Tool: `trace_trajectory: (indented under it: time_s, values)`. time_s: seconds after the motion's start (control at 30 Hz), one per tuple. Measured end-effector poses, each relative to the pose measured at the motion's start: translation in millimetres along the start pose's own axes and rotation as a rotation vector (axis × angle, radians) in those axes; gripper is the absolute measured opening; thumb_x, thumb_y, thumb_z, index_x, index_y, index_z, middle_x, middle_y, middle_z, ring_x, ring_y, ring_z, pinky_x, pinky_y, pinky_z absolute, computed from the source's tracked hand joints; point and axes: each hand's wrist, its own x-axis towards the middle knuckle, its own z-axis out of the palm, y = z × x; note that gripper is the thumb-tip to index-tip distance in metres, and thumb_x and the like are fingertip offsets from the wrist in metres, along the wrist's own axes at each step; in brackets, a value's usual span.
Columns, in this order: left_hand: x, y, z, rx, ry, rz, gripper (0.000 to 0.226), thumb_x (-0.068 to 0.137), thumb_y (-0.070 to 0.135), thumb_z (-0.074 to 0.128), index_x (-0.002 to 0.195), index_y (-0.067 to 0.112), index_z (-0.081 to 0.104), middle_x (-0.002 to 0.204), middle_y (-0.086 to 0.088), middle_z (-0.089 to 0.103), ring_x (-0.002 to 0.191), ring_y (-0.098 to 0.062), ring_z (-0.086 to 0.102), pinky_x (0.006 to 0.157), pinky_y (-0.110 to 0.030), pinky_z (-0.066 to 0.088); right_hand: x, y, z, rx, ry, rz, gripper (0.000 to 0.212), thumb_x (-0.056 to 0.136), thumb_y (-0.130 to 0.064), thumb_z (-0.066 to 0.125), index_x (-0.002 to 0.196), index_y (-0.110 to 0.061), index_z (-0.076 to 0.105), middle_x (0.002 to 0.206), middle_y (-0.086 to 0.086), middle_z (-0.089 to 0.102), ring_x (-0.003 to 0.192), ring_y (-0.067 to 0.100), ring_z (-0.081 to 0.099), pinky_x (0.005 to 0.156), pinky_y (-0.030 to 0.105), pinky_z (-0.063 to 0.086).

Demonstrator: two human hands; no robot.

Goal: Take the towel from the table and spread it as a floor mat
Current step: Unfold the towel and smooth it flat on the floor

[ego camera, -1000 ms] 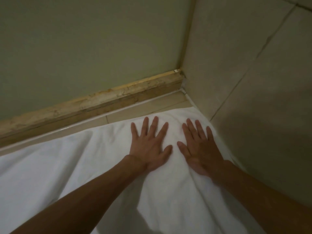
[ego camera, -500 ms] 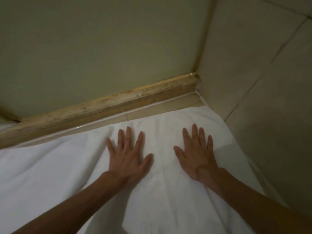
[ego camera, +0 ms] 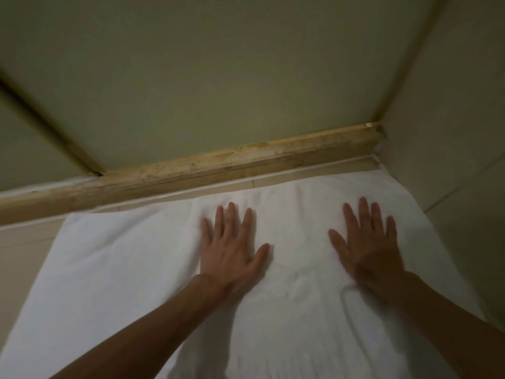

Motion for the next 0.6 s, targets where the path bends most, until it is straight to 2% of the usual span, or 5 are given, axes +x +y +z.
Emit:
trace_trajectory:
  time_s: [0.1,0.2,0.3,0.4,0.6]
  values:
    - [-9,-19,-7,-0.010,0.027,-0.050,0.079,0.079,0.076,-0.009,0.145,0.035,-0.025,0.155,-0.005,-0.029,0.139,-0.025,-0.033,0.111,-0.050,-0.021,0,0,-1,0.015,-0.029,0.011,0.072,0.089,-0.060,0.011,0.151,-0.022,0.004,0.159,0.012,-0.003,0.145,0.031,-0.003,0.116,0.051,-0.001]
    - [-11,-45,-15,-0.046,-0.026,-0.159,0.083,0.078,0.078,-0.006,0.147,0.034,-0.021,0.156,-0.005,-0.027,0.143,-0.028,-0.024,0.114,-0.054,-0.012,5,-12,-5,-0.015,-0.048,-0.011,0.074,0.087,-0.061,0.007,0.150,-0.024,-0.001,0.159,0.012,-0.011,0.145,0.031,-0.009,0.115,0.050,-0.007]
    - [-9,-61,-21,-0.104,-0.098,-0.156,0.084,0.078,0.078,0.001,0.148,0.034,-0.017,0.158,-0.003,-0.021,0.145,-0.027,-0.018,0.115,-0.059,-0.003,8,-37,-11,0.043,-0.074,-0.058,0.071,0.089,-0.061,0.010,0.150,-0.026,-0.005,0.158,0.009,-0.016,0.144,0.030,-0.013,0.115,0.049,-0.009]
    - [-3,-64,-21,-0.119,-0.123,-0.146,0.085,0.078,0.079,0.005,0.148,0.037,-0.015,0.159,0.000,-0.018,0.145,-0.028,-0.017,0.111,-0.066,-0.005,9,-55,-15,0.103,-0.114,-0.049,0.070,0.092,-0.060,0.017,0.150,-0.025,-0.002,0.158,0.011,-0.013,0.144,0.033,-0.012,0.115,0.051,-0.006]
    - [-1,-70,-12,-0.108,-0.076,-0.146,0.083,0.076,0.084,0.005,0.143,0.042,-0.024,0.158,0.002,-0.020,0.144,-0.028,-0.020,0.104,-0.066,-0.016,13,-54,-9,0.056,-0.102,-0.046,0.071,0.089,-0.063,0.008,0.149,-0.027,-0.005,0.158,0.009,-0.013,0.144,0.033,-0.012,0.114,0.054,-0.005]
